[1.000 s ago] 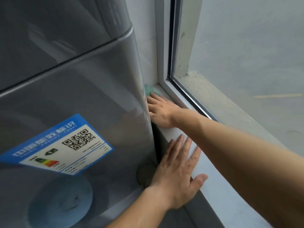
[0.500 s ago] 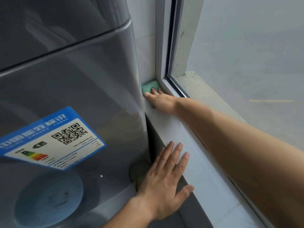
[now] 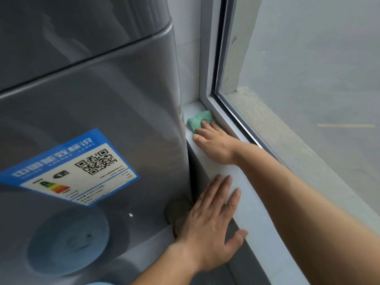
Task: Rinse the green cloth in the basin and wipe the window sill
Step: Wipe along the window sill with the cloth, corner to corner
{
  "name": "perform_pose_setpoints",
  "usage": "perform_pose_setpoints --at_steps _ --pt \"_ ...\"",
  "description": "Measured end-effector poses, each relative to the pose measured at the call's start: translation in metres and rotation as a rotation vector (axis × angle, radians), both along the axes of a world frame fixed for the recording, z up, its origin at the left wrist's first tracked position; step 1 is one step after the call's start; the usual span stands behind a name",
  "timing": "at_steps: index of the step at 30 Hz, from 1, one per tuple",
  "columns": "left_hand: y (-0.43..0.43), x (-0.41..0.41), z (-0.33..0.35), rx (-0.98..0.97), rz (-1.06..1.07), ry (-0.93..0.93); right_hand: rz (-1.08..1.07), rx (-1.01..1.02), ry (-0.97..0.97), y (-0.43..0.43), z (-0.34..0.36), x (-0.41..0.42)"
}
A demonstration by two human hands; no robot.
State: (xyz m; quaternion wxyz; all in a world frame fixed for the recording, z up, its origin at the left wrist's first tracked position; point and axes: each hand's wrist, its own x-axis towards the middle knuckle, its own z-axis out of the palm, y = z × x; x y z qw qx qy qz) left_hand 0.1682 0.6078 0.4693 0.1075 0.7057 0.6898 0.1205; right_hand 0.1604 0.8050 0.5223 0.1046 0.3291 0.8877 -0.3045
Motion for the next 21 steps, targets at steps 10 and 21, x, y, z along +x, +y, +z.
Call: perform_pose_setpoints --at_steps 10,21 --pt "-0.004 -0.008 -0.008 0.027 -0.041 0.036 0.26 0.075 0.002 0.007 0.006 -0.005" --pt "-0.008 -0.006 -0.011 0.016 -0.017 0.017 0.039 0.066 -0.038 0.007 -0.007 -0.035"
